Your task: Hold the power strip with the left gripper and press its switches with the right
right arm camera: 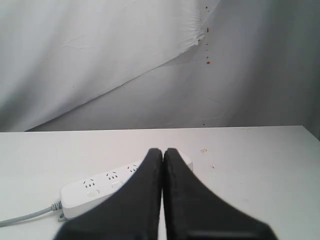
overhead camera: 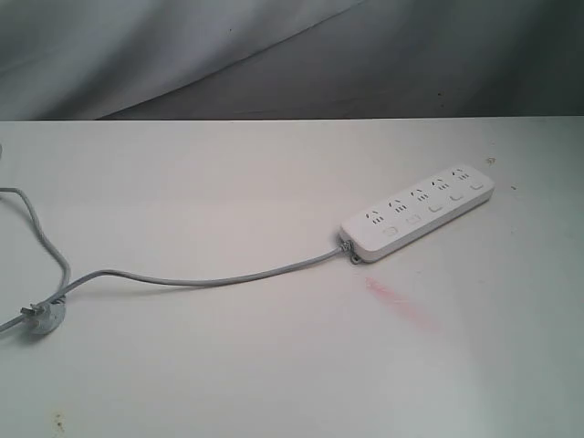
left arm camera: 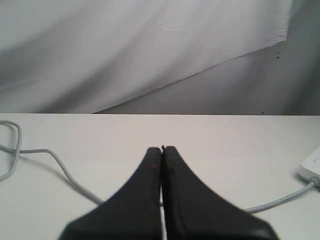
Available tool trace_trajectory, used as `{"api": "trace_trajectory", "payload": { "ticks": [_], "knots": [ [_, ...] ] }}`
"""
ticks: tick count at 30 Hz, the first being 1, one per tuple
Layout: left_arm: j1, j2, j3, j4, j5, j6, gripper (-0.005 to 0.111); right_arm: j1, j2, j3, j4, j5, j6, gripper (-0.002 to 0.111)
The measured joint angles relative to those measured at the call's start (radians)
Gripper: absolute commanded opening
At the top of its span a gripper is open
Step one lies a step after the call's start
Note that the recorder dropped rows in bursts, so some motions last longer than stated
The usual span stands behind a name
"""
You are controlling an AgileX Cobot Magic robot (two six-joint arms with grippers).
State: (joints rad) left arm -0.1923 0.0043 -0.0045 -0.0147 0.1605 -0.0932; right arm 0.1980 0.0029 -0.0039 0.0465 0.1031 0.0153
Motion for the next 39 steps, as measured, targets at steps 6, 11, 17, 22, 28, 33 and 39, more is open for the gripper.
{"api": "trace_trajectory", "payload": {
  "ticks": [6, 11, 17, 22, 28, 33, 39],
  "knots": [
    [0.0, 0.0, 0.0, 0.0, 0.0, 0.0, 0.0, 0.0, 0.0, 0.0, 0.0, 0.0, 0.0, 0.0],
    [0.0, 0.0, 0.0, 0.0, 0.0, 0.0, 0.0, 0.0, 0.0, 0.0, 0.0, 0.0, 0.0, 0.0],
    [0.0, 0.0, 0.0, 0.0, 0.0, 0.0, 0.0, 0.0, 0.0, 0.0, 0.0, 0.0, 0.0, 0.0],
    [0.0, 0.0, 0.0, 0.002, -0.017, 0.0, 0.0, 0.0, 0.0, 0.0, 0.002, -0.007, 0.0, 0.0],
    [0.0, 0.0, 0.0, -0.121, -0.103, -0.069, 0.0, 0.0, 0.0, 0.0, 0.175, -0.03, 0.006, 0.0],
    [0.0, 0.005, -0.007, -0.282, -0.056, -0.142, 0.0, 0.0, 0.0, -0.018, 0.368, 0.001, 0.014, 0.0],
    [-0.042, 0.259, -0.303, -0.318, 0.076, -0.009, 0.0, 0.0, 0.05, -0.243, 0.297, 0.036, -0.002, 0.0]
  ]
}}
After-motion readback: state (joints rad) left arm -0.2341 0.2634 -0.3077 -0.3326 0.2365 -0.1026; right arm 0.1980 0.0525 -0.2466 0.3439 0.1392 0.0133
